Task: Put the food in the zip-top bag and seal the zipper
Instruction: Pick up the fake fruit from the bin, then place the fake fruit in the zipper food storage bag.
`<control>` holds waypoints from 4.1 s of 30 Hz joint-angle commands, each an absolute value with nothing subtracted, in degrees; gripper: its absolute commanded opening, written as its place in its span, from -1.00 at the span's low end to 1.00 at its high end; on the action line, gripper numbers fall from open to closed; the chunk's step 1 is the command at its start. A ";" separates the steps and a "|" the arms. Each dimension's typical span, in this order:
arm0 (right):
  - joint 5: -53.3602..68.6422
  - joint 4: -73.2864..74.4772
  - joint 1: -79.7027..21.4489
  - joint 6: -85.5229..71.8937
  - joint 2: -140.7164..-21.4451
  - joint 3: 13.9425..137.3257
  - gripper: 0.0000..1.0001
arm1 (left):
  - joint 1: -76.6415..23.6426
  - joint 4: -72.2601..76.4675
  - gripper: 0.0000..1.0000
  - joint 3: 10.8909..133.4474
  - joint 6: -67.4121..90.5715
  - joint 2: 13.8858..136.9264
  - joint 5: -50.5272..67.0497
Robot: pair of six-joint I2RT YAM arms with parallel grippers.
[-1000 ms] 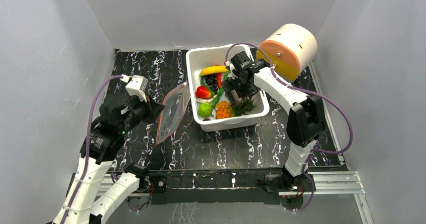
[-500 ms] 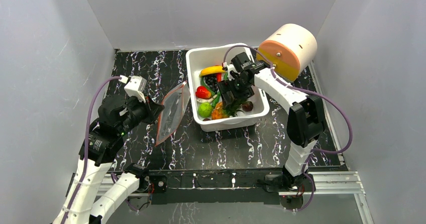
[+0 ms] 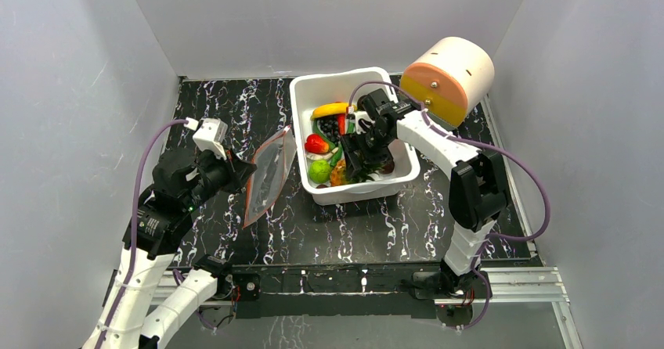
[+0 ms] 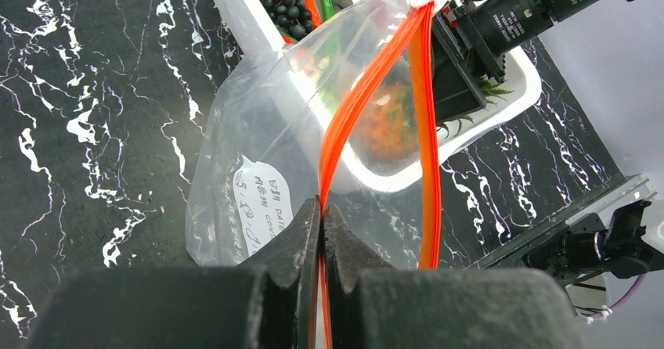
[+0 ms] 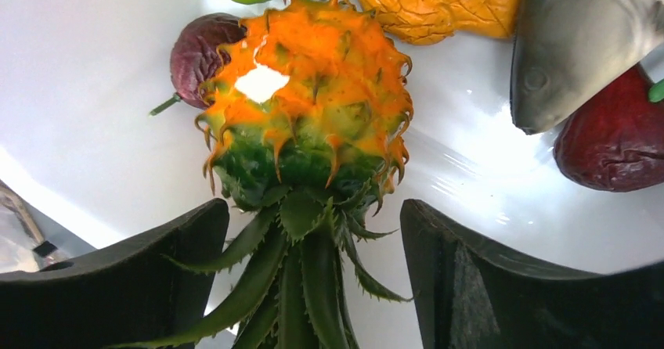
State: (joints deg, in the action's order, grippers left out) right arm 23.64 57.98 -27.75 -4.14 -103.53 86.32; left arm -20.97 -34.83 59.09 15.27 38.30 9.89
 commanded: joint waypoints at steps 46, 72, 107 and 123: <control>15.95 30.41 -53.61 -38.49 -73.47 90.71 -0.65 | -20.93 -27.64 -1.00 55.67 25.50 40.92 10.45; 2.00 39.87 -57.33 -35.48 -79.20 89.18 -0.69 | -20.98 -27.95 -1.00 58.11 25.96 40.98 12.99; -18.24 17.04 -64.96 -48.44 -85.51 82.19 -0.65 | -20.92 -25.18 -1.00 57.61 40.43 39.38 21.61; -32.46 6.13 -66.84 -54.12 -85.93 78.09 -0.64 | -20.93 -18.54 -1.00 54.06 52.40 34.88 21.82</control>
State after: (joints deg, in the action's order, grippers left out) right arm -25.76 14.22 -66.35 -51.48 -86.96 79.22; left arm -20.95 -21.85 54.48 47.59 36.21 20.34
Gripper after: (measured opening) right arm 0.337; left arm 0.010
